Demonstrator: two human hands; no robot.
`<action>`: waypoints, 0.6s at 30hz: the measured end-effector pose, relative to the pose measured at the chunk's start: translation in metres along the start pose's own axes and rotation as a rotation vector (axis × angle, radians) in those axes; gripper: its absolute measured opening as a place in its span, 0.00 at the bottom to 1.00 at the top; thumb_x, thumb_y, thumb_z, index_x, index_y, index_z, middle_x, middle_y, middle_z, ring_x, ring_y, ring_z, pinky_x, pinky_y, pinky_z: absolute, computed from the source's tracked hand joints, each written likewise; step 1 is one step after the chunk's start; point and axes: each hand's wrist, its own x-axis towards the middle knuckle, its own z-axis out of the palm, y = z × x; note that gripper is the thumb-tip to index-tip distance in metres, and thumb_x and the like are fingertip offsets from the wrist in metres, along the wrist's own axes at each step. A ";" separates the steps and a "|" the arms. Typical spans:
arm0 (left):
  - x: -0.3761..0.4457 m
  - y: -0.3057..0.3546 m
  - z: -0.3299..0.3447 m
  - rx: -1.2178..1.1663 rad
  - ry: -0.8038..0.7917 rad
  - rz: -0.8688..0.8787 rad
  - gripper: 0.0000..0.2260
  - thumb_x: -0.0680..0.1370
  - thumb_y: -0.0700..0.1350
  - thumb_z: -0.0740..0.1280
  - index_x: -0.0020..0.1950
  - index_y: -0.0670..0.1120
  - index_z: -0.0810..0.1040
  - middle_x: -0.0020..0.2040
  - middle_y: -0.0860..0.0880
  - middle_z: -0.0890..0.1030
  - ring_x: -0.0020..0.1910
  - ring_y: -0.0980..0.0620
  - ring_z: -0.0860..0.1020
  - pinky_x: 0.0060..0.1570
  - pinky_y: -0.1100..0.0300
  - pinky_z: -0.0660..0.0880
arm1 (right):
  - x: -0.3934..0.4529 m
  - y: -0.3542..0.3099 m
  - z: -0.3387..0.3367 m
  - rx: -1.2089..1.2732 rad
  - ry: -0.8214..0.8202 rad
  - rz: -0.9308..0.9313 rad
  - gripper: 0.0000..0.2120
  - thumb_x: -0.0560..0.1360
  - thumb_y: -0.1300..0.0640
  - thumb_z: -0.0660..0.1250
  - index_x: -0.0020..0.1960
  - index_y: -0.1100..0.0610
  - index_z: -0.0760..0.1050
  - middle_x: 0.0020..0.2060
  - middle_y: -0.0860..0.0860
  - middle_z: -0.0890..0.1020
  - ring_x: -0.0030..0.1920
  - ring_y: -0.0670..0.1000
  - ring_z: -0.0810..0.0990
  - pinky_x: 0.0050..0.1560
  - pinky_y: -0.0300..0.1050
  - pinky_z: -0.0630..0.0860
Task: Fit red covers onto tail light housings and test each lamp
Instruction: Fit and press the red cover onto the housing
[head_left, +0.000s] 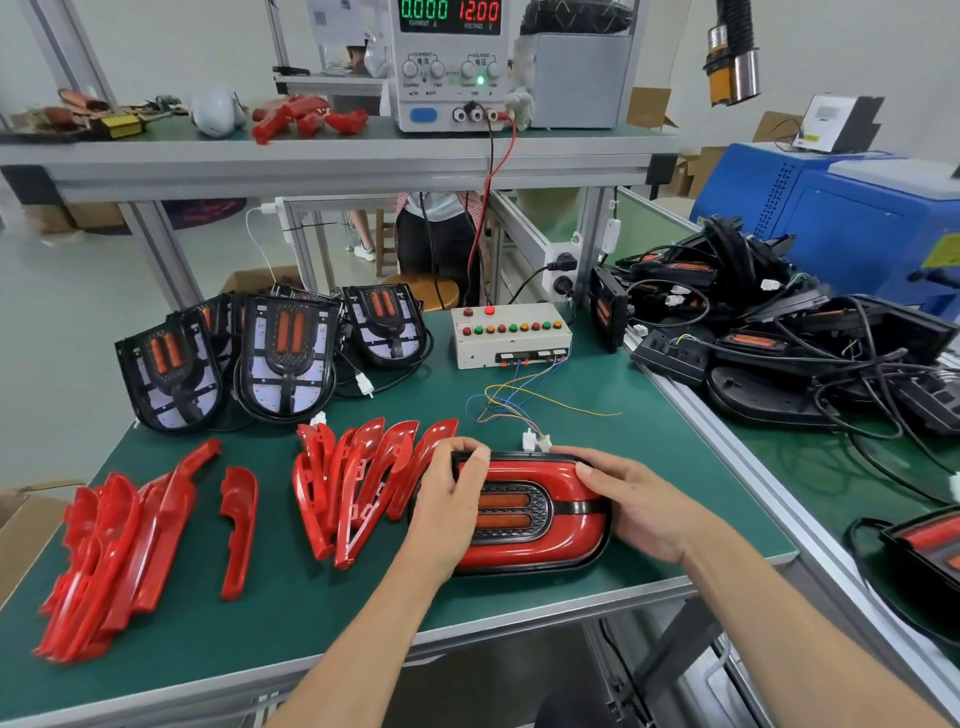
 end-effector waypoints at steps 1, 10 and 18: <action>0.000 0.001 0.000 0.016 0.005 0.016 0.10 0.74 0.64 0.64 0.49 0.61 0.77 0.50 0.51 0.82 0.54 0.42 0.83 0.55 0.36 0.80 | 0.001 0.000 0.000 0.018 0.010 0.006 0.21 0.78 0.59 0.66 0.70 0.59 0.76 0.65 0.61 0.81 0.61 0.59 0.80 0.60 0.54 0.81; 0.001 0.000 -0.001 0.027 0.012 0.051 0.11 0.74 0.65 0.63 0.49 0.62 0.77 0.48 0.54 0.82 0.52 0.45 0.82 0.56 0.38 0.80 | 0.003 0.004 0.000 0.059 0.039 -0.019 0.18 0.76 0.59 0.69 0.65 0.58 0.81 0.62 0.62 0.82 0.56 0.57 0.83 0.55 0.53 0.83; 0.003 0.000 -0.002 -0.001 -0.002 0.023 0.12 0.74 0.65 0.63 0.49 0.60 0.77 0.50 0.47 0.82 0.53 0.40 0.82 0.55 0.35 0.79 | 0.004 0.007 0.005 0.062 0.075 -0.051 0.18 0.74 0.57 0.71 0.64 0.58 0.82 0.60 0.62 0.83 0.54 0.57 0.84 0.53 0.51 0.83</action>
